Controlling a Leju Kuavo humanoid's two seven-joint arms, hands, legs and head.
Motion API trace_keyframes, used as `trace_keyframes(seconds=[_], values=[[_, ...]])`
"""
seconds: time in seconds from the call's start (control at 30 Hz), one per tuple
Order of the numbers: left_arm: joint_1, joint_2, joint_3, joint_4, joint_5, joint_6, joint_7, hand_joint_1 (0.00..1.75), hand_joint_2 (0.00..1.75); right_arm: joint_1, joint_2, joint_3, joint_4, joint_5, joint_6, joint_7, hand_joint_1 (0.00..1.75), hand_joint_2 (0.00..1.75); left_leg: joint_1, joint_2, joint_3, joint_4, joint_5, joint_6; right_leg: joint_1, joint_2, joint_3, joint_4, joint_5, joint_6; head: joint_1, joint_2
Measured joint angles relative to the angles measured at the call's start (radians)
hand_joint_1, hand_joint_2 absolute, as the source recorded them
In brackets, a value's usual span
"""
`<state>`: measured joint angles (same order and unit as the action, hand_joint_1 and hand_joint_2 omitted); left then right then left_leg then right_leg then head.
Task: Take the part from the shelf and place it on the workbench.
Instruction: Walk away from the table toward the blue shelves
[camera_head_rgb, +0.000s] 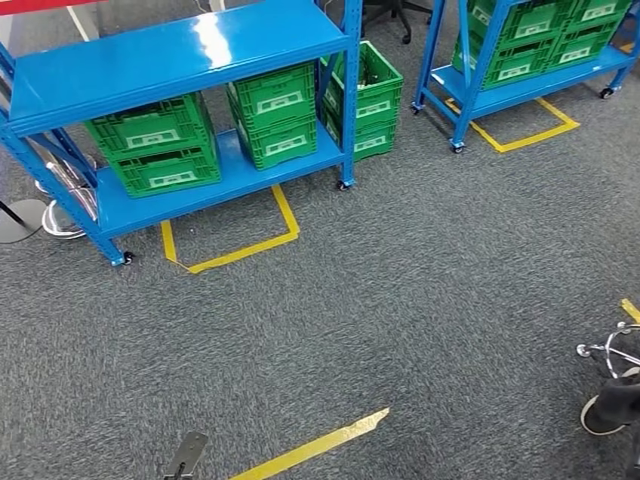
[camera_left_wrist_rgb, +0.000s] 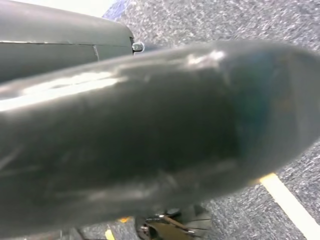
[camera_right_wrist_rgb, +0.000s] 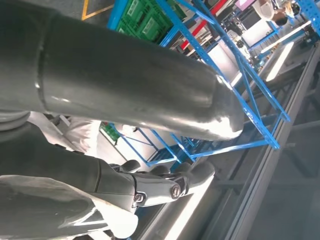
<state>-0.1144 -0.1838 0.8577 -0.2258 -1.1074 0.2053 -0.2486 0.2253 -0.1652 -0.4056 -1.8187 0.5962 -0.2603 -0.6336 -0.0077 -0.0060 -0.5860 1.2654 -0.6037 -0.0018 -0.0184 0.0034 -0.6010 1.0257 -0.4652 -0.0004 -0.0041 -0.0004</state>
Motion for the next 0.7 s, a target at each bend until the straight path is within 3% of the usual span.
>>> trace_keyframes(seconds=[0.07,0.1,0.13,0.2,0.27,0.4,0.47,0.53,0.57,0.6,0.67,0.7], values=[[0.003,0.0,0.0,0.0,0.0,0.0,0.0,0.0,0.0,0.0,0.0,0.0,0.001,-0.002,0.001,0.0,0.0,0.0,0.007,0.0,-0.053,0.032,-0.068,-0.006,-0.002,0.003,0.027,0.0,-0.022,0.0,0.0,0.0],[0.003,0.0,0.0,0.0,0.0,0.001,0.0,0.0,0.0,0.0,0.0,0.0,0.001,-0.002,0.001,0.0,0.0,0.0,0.009,0.0,-0.064,0.013,-0.07,-0.008,-0.004,0.004,0.043,0.0,-0.033,0.002,0.0,0.0],[0.004,0.0,0.0,0.0,0.0,0.001,0.0,0.0,0.0,0.0,0.0,0.0,0.001,-0.002,0.002,0.0,0.0,0.0,0.011,0.0,-0.064,-0.028,-0.041,-0.01,-0.006,0.005,0.059,0.0,-0.044,0.004,0.0,0.0],[0.005,0.001,0.0,0.0,0.0,0.001,0.0,0.0,0.0,-0.001,0.0,0.0,0.002,0.002,0.003,0.002,0.0,0.0,0.012,0.001,-0.059,-0.141,0.078,-0.01,-0.009,0.006,0.085,0.002,-0.067,0.014,0.0,0.0],[0.007,0.002,0.0,0.002,0.0,0.001,0.003,0.0,0.0,-0.001,0.0,0.0,0.005,0.009,0.004,0.007,0.0,0.0,0.01,0.002,-0.058,-0.204,0.155,-0.003,-0.008,0.008,0.091,0.004,-0.086,0.029,-0.002,0.0],[0.006,0.0,0.0,0.002,0.0,0.001,0.005,0.0,0.0,-0.001,0.0,-0.001,0.008,0.017,0.005,0.011,0.0,0.0,0.009,-0.002,-0.044,-0.221,0.163,0.022,-0.009,0.006,0.1,0.003,-0.115,0.051,-0.003,0.0],[0.003,0.001,0.0,0.002,0.0,0.002,0.008,0.0,0.0,-0.003,-0.001,-0.001,0.009,0.02,0.004,0.012,0.0,0.0,0.01,-0.007,-0.033,-0.231,0.162,0.034,-0.009,0.003,0.06,0.081,-0.161,0.054,0.0,0.0],[0.002,0.0,0.0,0.002,0.0,0.003,0.013,0.0,0.0,-0.002,0.0,-0.001,0.011,0.024,0.004,0.012,0.0,0.0,0.005,-0.016,-0.029,-0.231,0.155,0.044,-0.007,0.003,-0.022,0.208,-0.204,0.053,0.002,0.0],[0.003,0.0,0.0,0.002,0.0,0.002,0.015,0.0,0.0,-0.002,0.0,-0.001,0.013,0.025,0.004,0.013,0.0,0.0,0.002,-0.022,-0.026,-0.231,0.151,0.047,-0.007,0.003,-0.056,0.247,-0.203,0.052,0.001,0.0],[0.004,0.0,0.0,0.002,0.0,0.002,0.015,0.0,0.0,-0.001,0.0,-0.001,0.014,0.026,0.004,0.013,0.0,0.0,-0.001,-0.031,-0.021,-0.231,0.146,0.048,-0.006,0.004,-0.075,0.252,-0.18,0.05,0.001,0.0],[0.005,0.0,0.0,0.002,0.0,0.002,0.016,0.0,0.0,-0.001,0.0,-0.001,0.016,0.028,0.004,0.013,0.0,0.0,-0.005,-0.052,-0.006,-0.23,0.135,0.049,-0.003,0.016,-0.058,0.155,-0.087,0.041,0.001,0.0],[0.004,-0.001,0.0,0.002,0.0,0.002,0.016,0.0,0.0,-0.001,0.0,-0.002,0.017,0.029,0.004,0.013,0.0,0.0,-0.006,-0.062,0.001,-0.23,0.13,0.047,-0.003,0.038,-0.036,0.095,-0.049,0.035,0.001,0.0]])
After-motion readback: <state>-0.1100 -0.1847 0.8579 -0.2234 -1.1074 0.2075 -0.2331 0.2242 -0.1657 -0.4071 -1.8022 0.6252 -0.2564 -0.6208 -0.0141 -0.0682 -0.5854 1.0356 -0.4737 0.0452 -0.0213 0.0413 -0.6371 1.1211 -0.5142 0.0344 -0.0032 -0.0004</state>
